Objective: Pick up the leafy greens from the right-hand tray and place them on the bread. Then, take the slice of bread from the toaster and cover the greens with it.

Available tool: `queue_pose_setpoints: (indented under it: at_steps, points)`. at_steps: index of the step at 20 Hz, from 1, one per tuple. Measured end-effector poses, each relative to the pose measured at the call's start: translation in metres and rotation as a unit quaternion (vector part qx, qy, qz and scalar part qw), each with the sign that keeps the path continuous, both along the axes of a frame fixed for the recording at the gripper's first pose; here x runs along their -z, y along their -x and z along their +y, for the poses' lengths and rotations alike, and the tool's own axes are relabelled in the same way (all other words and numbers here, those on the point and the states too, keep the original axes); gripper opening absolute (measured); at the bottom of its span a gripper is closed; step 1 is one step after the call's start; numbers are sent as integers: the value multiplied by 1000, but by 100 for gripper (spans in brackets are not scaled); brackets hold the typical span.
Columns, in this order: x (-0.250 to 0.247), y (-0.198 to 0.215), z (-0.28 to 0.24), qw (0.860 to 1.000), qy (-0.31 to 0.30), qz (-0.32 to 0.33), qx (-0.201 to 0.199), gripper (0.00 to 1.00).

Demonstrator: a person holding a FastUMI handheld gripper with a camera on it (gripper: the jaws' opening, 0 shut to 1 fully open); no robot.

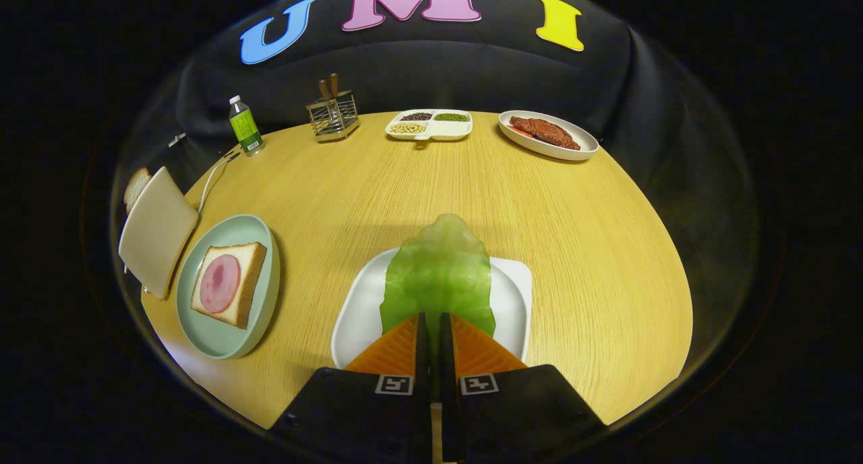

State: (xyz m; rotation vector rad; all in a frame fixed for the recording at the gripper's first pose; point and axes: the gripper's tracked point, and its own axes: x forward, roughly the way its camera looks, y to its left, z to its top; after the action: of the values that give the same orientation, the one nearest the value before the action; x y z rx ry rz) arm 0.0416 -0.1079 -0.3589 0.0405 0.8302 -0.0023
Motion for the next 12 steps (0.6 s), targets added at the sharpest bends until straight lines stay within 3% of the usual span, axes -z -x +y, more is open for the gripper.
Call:
queue_pose_setpoints:
  at_steps: [4,12]
  points:
    - [-3,4,3,1000,-20,22,-8,7]
    - [-70,10,31,999,-14,-8,-38,6]
